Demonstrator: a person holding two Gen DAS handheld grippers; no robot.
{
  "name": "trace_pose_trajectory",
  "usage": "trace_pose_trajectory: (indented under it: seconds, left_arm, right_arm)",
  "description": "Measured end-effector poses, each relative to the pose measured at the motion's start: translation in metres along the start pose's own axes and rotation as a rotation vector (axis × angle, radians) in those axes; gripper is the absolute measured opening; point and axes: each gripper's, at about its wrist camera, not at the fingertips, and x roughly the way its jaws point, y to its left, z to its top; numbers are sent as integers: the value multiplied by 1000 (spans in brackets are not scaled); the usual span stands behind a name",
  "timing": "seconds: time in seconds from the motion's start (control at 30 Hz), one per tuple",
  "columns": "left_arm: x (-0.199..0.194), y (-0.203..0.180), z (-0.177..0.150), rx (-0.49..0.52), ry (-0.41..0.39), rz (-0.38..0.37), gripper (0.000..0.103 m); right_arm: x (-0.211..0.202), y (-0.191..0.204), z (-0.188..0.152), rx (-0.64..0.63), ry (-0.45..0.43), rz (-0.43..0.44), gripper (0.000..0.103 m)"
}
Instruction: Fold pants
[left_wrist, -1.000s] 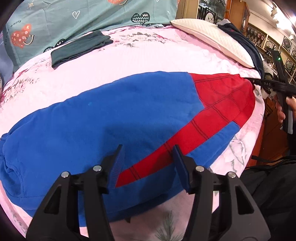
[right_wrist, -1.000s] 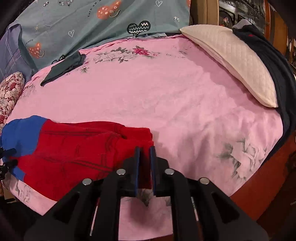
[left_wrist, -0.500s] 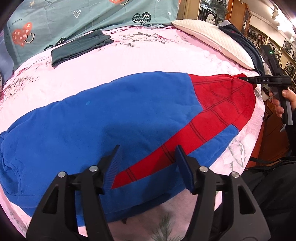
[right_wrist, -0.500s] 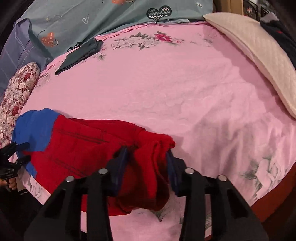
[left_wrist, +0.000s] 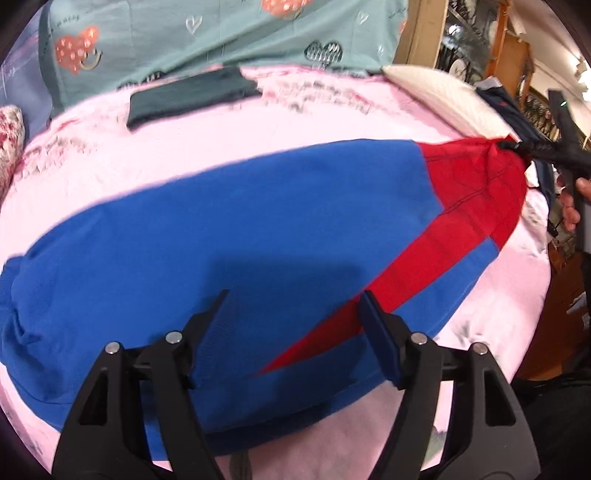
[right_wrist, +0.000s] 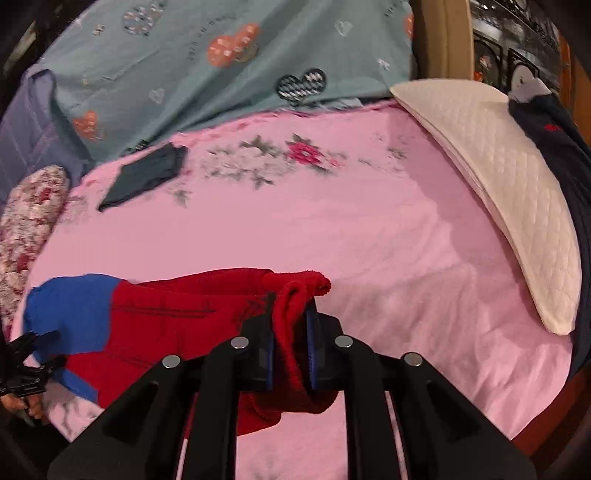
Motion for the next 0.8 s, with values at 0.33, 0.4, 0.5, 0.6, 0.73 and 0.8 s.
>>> trace_pose_trajectory:
  seconds: [0.33,0.4,0.5,0.6,0.73,0.8]
  left_arm:
    - [-30,22,-1,-16,-46,59,71]
    - [-44,39,0,-40,-82,106,71]
    - [-59,69,-1,-103,-106,188,71]
    - [-70,104,-7,-169,-107,272,71]
    - [-73,155,-24,-264,-70,382,72]
    - [-72,174,-31,-306,-59,369,81]
  right_arm:
    - [-33,30,10,-147,-93,80,47]
    - [-20,61,10,-274,-20,105,47]
    - [7,93,9,-397,57,95,47]
    - [30,111,10,-437,130,137,41]
    - [60,130,6,-481,219,149,27]
    - [66,139,2,-498,232,146,8]
